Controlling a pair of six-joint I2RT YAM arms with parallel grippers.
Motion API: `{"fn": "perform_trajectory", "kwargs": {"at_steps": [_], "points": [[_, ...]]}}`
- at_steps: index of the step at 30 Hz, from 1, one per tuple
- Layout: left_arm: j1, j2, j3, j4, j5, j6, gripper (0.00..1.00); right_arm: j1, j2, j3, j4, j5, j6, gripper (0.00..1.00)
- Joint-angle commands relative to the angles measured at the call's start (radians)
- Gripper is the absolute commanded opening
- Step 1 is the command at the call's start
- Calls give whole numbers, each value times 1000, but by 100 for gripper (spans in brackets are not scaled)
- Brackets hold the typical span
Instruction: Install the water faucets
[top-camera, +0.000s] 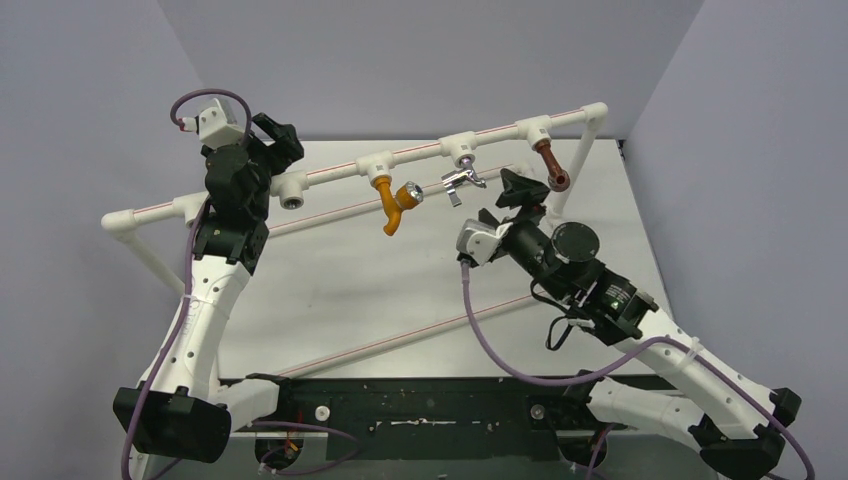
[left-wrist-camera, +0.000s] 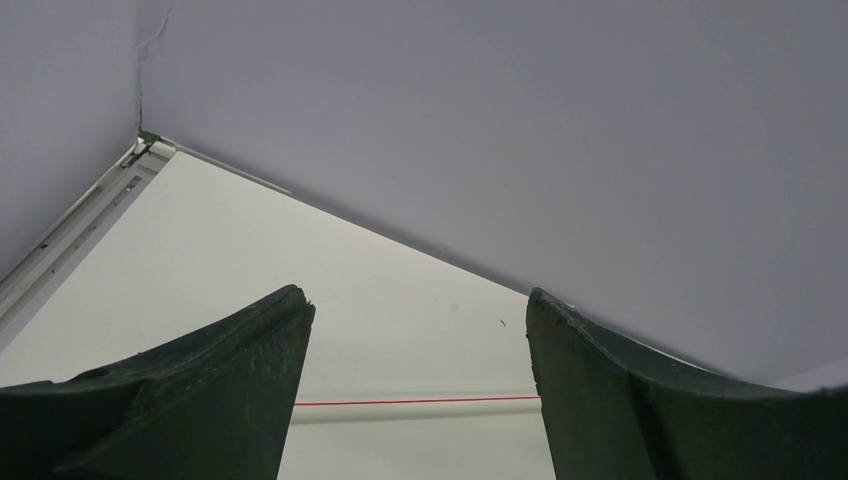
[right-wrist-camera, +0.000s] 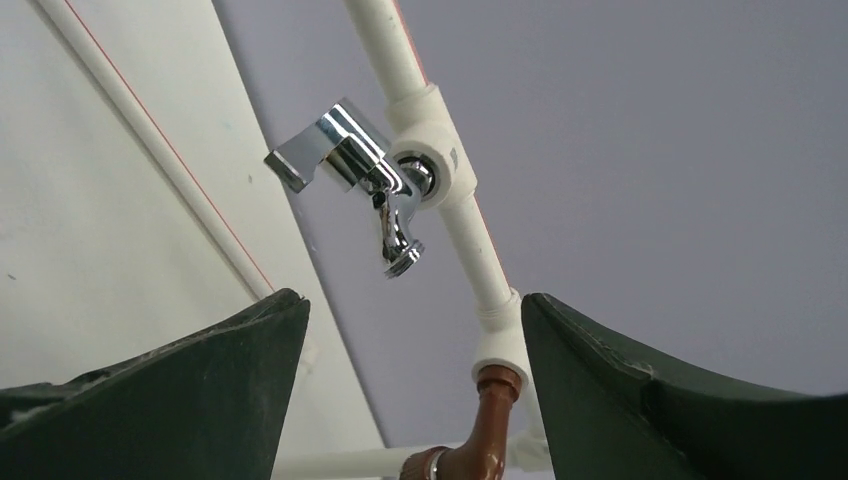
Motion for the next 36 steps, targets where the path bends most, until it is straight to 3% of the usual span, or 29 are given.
{"fn": "perform_trajectory", "kwargs": {"at_steps": [1, 6, 13, 23, 25, 29, 35, 36], "points": [[2, 64, -84, -253, 0, 10, 76, 36, 22, -82, 196, 171, -379, 79], [1, 66, -84, -253, 1, 9, 76, 69, 71, -136, 429, 232, -526, 79], [1, 65, -84, -253, 3, 10, 76, 80, 176, -169, 601, 291, -653, 78], [1, 66, -84, -252, 9, 9, 76, 73, 270, -147, 687, 318, -679, 64], [2, 66, -84, -252, 9, 8, 76, 72, 282, -134, 690, 328, -663, 58], [2, 66, -84, -253, 8, 8, 76, 62, 290, -120, 695, 325, -600, 39], [2, 66, -84, -252, 11, 9, 76, 54, 288, -142, 753, 310, -502, 2], [2, 67, -84, -252, 10, 9, 76, 53, 287, -144, 762, 310, -485, 0]]}}
